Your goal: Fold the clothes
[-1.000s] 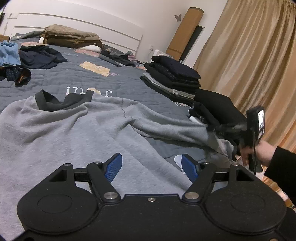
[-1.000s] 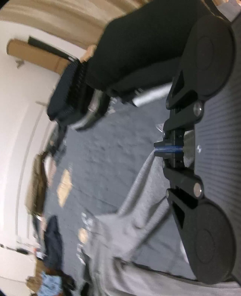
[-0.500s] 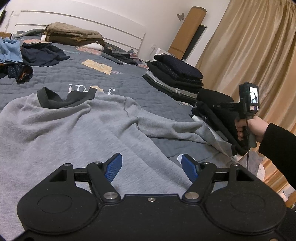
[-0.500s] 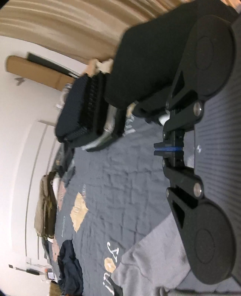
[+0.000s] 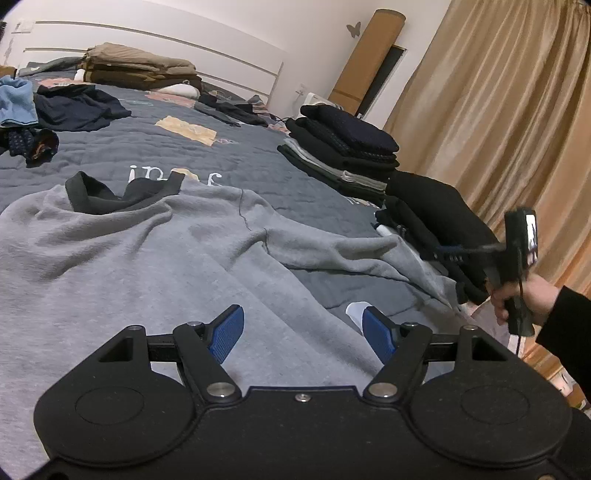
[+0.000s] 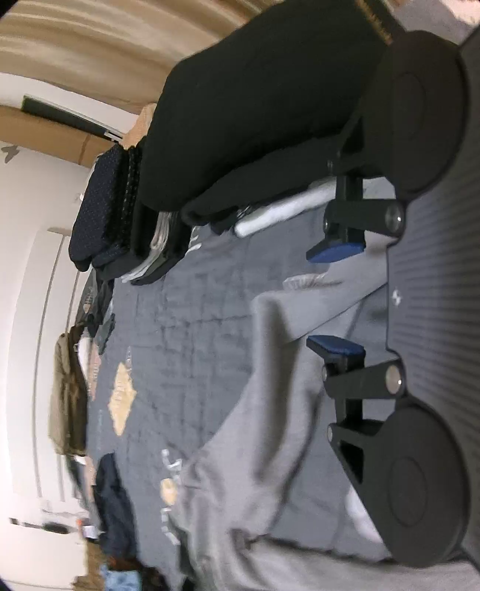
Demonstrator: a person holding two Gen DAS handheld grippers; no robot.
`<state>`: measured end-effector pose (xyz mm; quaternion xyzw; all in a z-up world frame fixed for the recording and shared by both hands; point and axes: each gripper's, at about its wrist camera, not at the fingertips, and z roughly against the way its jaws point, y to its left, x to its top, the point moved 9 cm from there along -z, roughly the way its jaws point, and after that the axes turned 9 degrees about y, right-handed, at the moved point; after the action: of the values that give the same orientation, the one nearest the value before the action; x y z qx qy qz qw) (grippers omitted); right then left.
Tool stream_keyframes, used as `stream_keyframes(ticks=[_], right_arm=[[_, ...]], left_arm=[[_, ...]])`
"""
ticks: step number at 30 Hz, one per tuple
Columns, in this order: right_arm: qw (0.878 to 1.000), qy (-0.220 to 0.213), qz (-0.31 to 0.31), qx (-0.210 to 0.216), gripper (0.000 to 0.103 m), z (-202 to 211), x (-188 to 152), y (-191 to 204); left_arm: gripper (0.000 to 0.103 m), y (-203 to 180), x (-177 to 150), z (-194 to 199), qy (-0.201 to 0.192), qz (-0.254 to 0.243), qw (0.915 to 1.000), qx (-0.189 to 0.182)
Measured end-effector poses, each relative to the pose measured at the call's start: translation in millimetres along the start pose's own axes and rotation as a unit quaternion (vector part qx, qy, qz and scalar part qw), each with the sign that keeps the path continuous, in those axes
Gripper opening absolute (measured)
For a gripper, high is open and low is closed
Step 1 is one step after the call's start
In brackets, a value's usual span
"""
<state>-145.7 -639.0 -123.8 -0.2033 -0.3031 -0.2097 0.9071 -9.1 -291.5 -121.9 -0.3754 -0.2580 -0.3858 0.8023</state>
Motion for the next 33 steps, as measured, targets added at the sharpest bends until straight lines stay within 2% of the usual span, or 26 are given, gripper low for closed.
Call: stream_keyframes(ticks=[7, 14, 16, 17, 18, 19, 20, 23, 28, 33], right_arm=[[0.999, 0.028, 0.035, -0.026, 0.047, 1.2, -38.4, -16.9], [0.992, 0.06, 0.098, -0.049, 0.046, -25.7, -56.4, -13.5], [0.991, 0.058, 0.105, -0.053, 0.043, -31.7, -56.9, -12.9], [0.991, 0.055, 0.106, -0.057, 0.037, -34.3, -55.9, -13.4], [0.992, 0.052, 0.096, -0.064, 0.029, -36.3, -53.5, -17.6], [0.993, 0.049, 0.085, -0.063, 0.007, -36.6, -50.4, -21.4], [0.994, 0.045, 0.073, -0.062, 0.001, -36.8, -47.2, -25.2], [0.996, 0.016, 0.036, -0.08, 0.001, -26.0, -26.5, -41.5], [0.995, -0.046, -0.009, -0.085, 0.001, 6.2, 23.1, -63.3], [0.994, -0.05, -0.021, -0.098, 0.001, 3.9, 65.6, -83.6]], left_arm=[[0.07, -3.0, -1.8, -0.8, 0.003, -0.004, 1.0, -0.002], [0.07, -4.1, -3.9, -4.5, 0.008, -0.01, 0.9999, 0.001], [0.07, -2.9, -4.6, -5.6, 0.01, -0.009, 0.9999, 0.004], [0.07, -2.4, -5.0, -6.2, 0.011, -0.009, 0.9999, 0.004], [0.07, -2.2, -5.3, -6.5, 0.011, -0.008, 0.9999, 0.005], [0.07, -2.0, -5.5, -6.9, 0.012, -0.008, 0.9999, 0.005], [0.07, -2.0, -5.7, -6.8, 0.012, -0.008, 0.9999, 0.005], [0.07, -1.8, -6.2, -6.5, 0.012, -0.008, 0.9999, 0.005], [0.07, -0.7, -6.1, -7.4, 0.014, -0.006, 0.9999, 0.006], [0.07, 0.8, -6.4, -7.8, 0.014, -0.006, 0.9998, 0.008]])
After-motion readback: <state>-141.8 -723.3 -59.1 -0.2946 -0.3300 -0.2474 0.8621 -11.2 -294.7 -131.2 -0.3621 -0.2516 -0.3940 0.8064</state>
